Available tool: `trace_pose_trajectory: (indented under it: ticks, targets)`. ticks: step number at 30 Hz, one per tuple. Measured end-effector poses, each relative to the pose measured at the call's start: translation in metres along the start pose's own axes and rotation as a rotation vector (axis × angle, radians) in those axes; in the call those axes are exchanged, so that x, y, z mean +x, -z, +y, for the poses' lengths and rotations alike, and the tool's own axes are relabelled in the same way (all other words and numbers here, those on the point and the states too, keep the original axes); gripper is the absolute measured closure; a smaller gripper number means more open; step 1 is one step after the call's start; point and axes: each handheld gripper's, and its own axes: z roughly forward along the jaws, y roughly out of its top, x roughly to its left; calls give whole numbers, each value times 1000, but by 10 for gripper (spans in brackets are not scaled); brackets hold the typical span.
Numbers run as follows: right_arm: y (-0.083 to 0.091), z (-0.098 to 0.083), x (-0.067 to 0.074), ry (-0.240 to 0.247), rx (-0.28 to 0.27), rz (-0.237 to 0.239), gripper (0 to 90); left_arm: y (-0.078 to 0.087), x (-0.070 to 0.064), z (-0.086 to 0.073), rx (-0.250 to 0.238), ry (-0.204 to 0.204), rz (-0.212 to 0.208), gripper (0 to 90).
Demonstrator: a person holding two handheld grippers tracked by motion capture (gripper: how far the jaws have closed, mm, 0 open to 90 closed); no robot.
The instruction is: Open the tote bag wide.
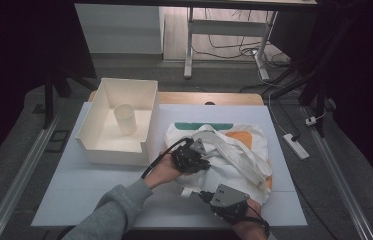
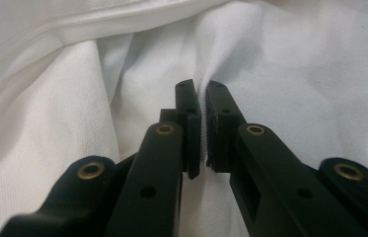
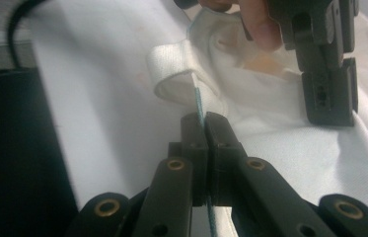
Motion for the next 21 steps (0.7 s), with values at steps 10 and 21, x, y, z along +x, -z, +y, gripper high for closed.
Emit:
trace_pose_trajectory:
  ticks: [10,21]
  targets:
    - [-8,-3,8,-3,38,123,876,3,-8,-12,8,-4,18,642]
    - [-16,-10,6,-19,74,163,876,14,15,-1,-51,58,201,453]
